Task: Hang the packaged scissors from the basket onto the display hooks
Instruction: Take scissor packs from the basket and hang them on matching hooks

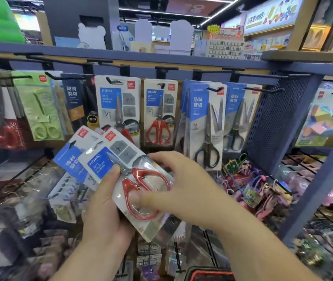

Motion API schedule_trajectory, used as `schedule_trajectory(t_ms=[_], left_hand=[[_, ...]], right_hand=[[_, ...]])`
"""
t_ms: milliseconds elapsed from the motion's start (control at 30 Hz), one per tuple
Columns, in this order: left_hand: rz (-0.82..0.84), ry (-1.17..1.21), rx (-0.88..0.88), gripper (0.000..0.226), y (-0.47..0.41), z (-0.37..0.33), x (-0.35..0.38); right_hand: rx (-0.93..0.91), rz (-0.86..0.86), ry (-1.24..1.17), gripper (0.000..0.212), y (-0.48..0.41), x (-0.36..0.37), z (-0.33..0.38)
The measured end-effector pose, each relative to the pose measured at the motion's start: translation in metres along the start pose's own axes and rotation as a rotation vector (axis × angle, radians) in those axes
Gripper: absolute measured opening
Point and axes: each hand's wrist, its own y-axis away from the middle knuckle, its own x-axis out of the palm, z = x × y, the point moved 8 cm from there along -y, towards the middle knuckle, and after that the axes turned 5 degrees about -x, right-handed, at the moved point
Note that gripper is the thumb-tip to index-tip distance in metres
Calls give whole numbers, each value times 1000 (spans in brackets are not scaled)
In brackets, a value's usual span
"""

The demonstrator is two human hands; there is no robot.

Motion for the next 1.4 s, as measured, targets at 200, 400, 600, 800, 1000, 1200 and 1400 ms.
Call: schedule_trajectory(t_ms=[200, 400, 600, 800, 1000, 1200, 1400], left_hand=[[-42, -47, 21, 56, 3, 4, -2], [-38, -36, 4, 63, 2, 10, 0], [-28, -20, -77, 59, -2, 15, -13], [-67, -36, -35, 52, -4, 7, -25], [-69, 7, -61, 57, -14, 0, -42], [-93, -34, -47, 50, -14, -16, -46], [-99, -107, 9, 55, -12, -37, -50]], right_hand=[[17, -230, -145, 38, 1, 5, -19], [19, -375, -406, 27, 11, -3, -29], [52, -424, -700, 23, 6, 0, -40], [89, -445, -778, 23, 0, 14, -47], [88, -372, -948, 8, -8, 21, -44], [-46, -504, -911, 9, -4, -3, -39], [-50, -577, -816, 11, -5, -10, -60]])
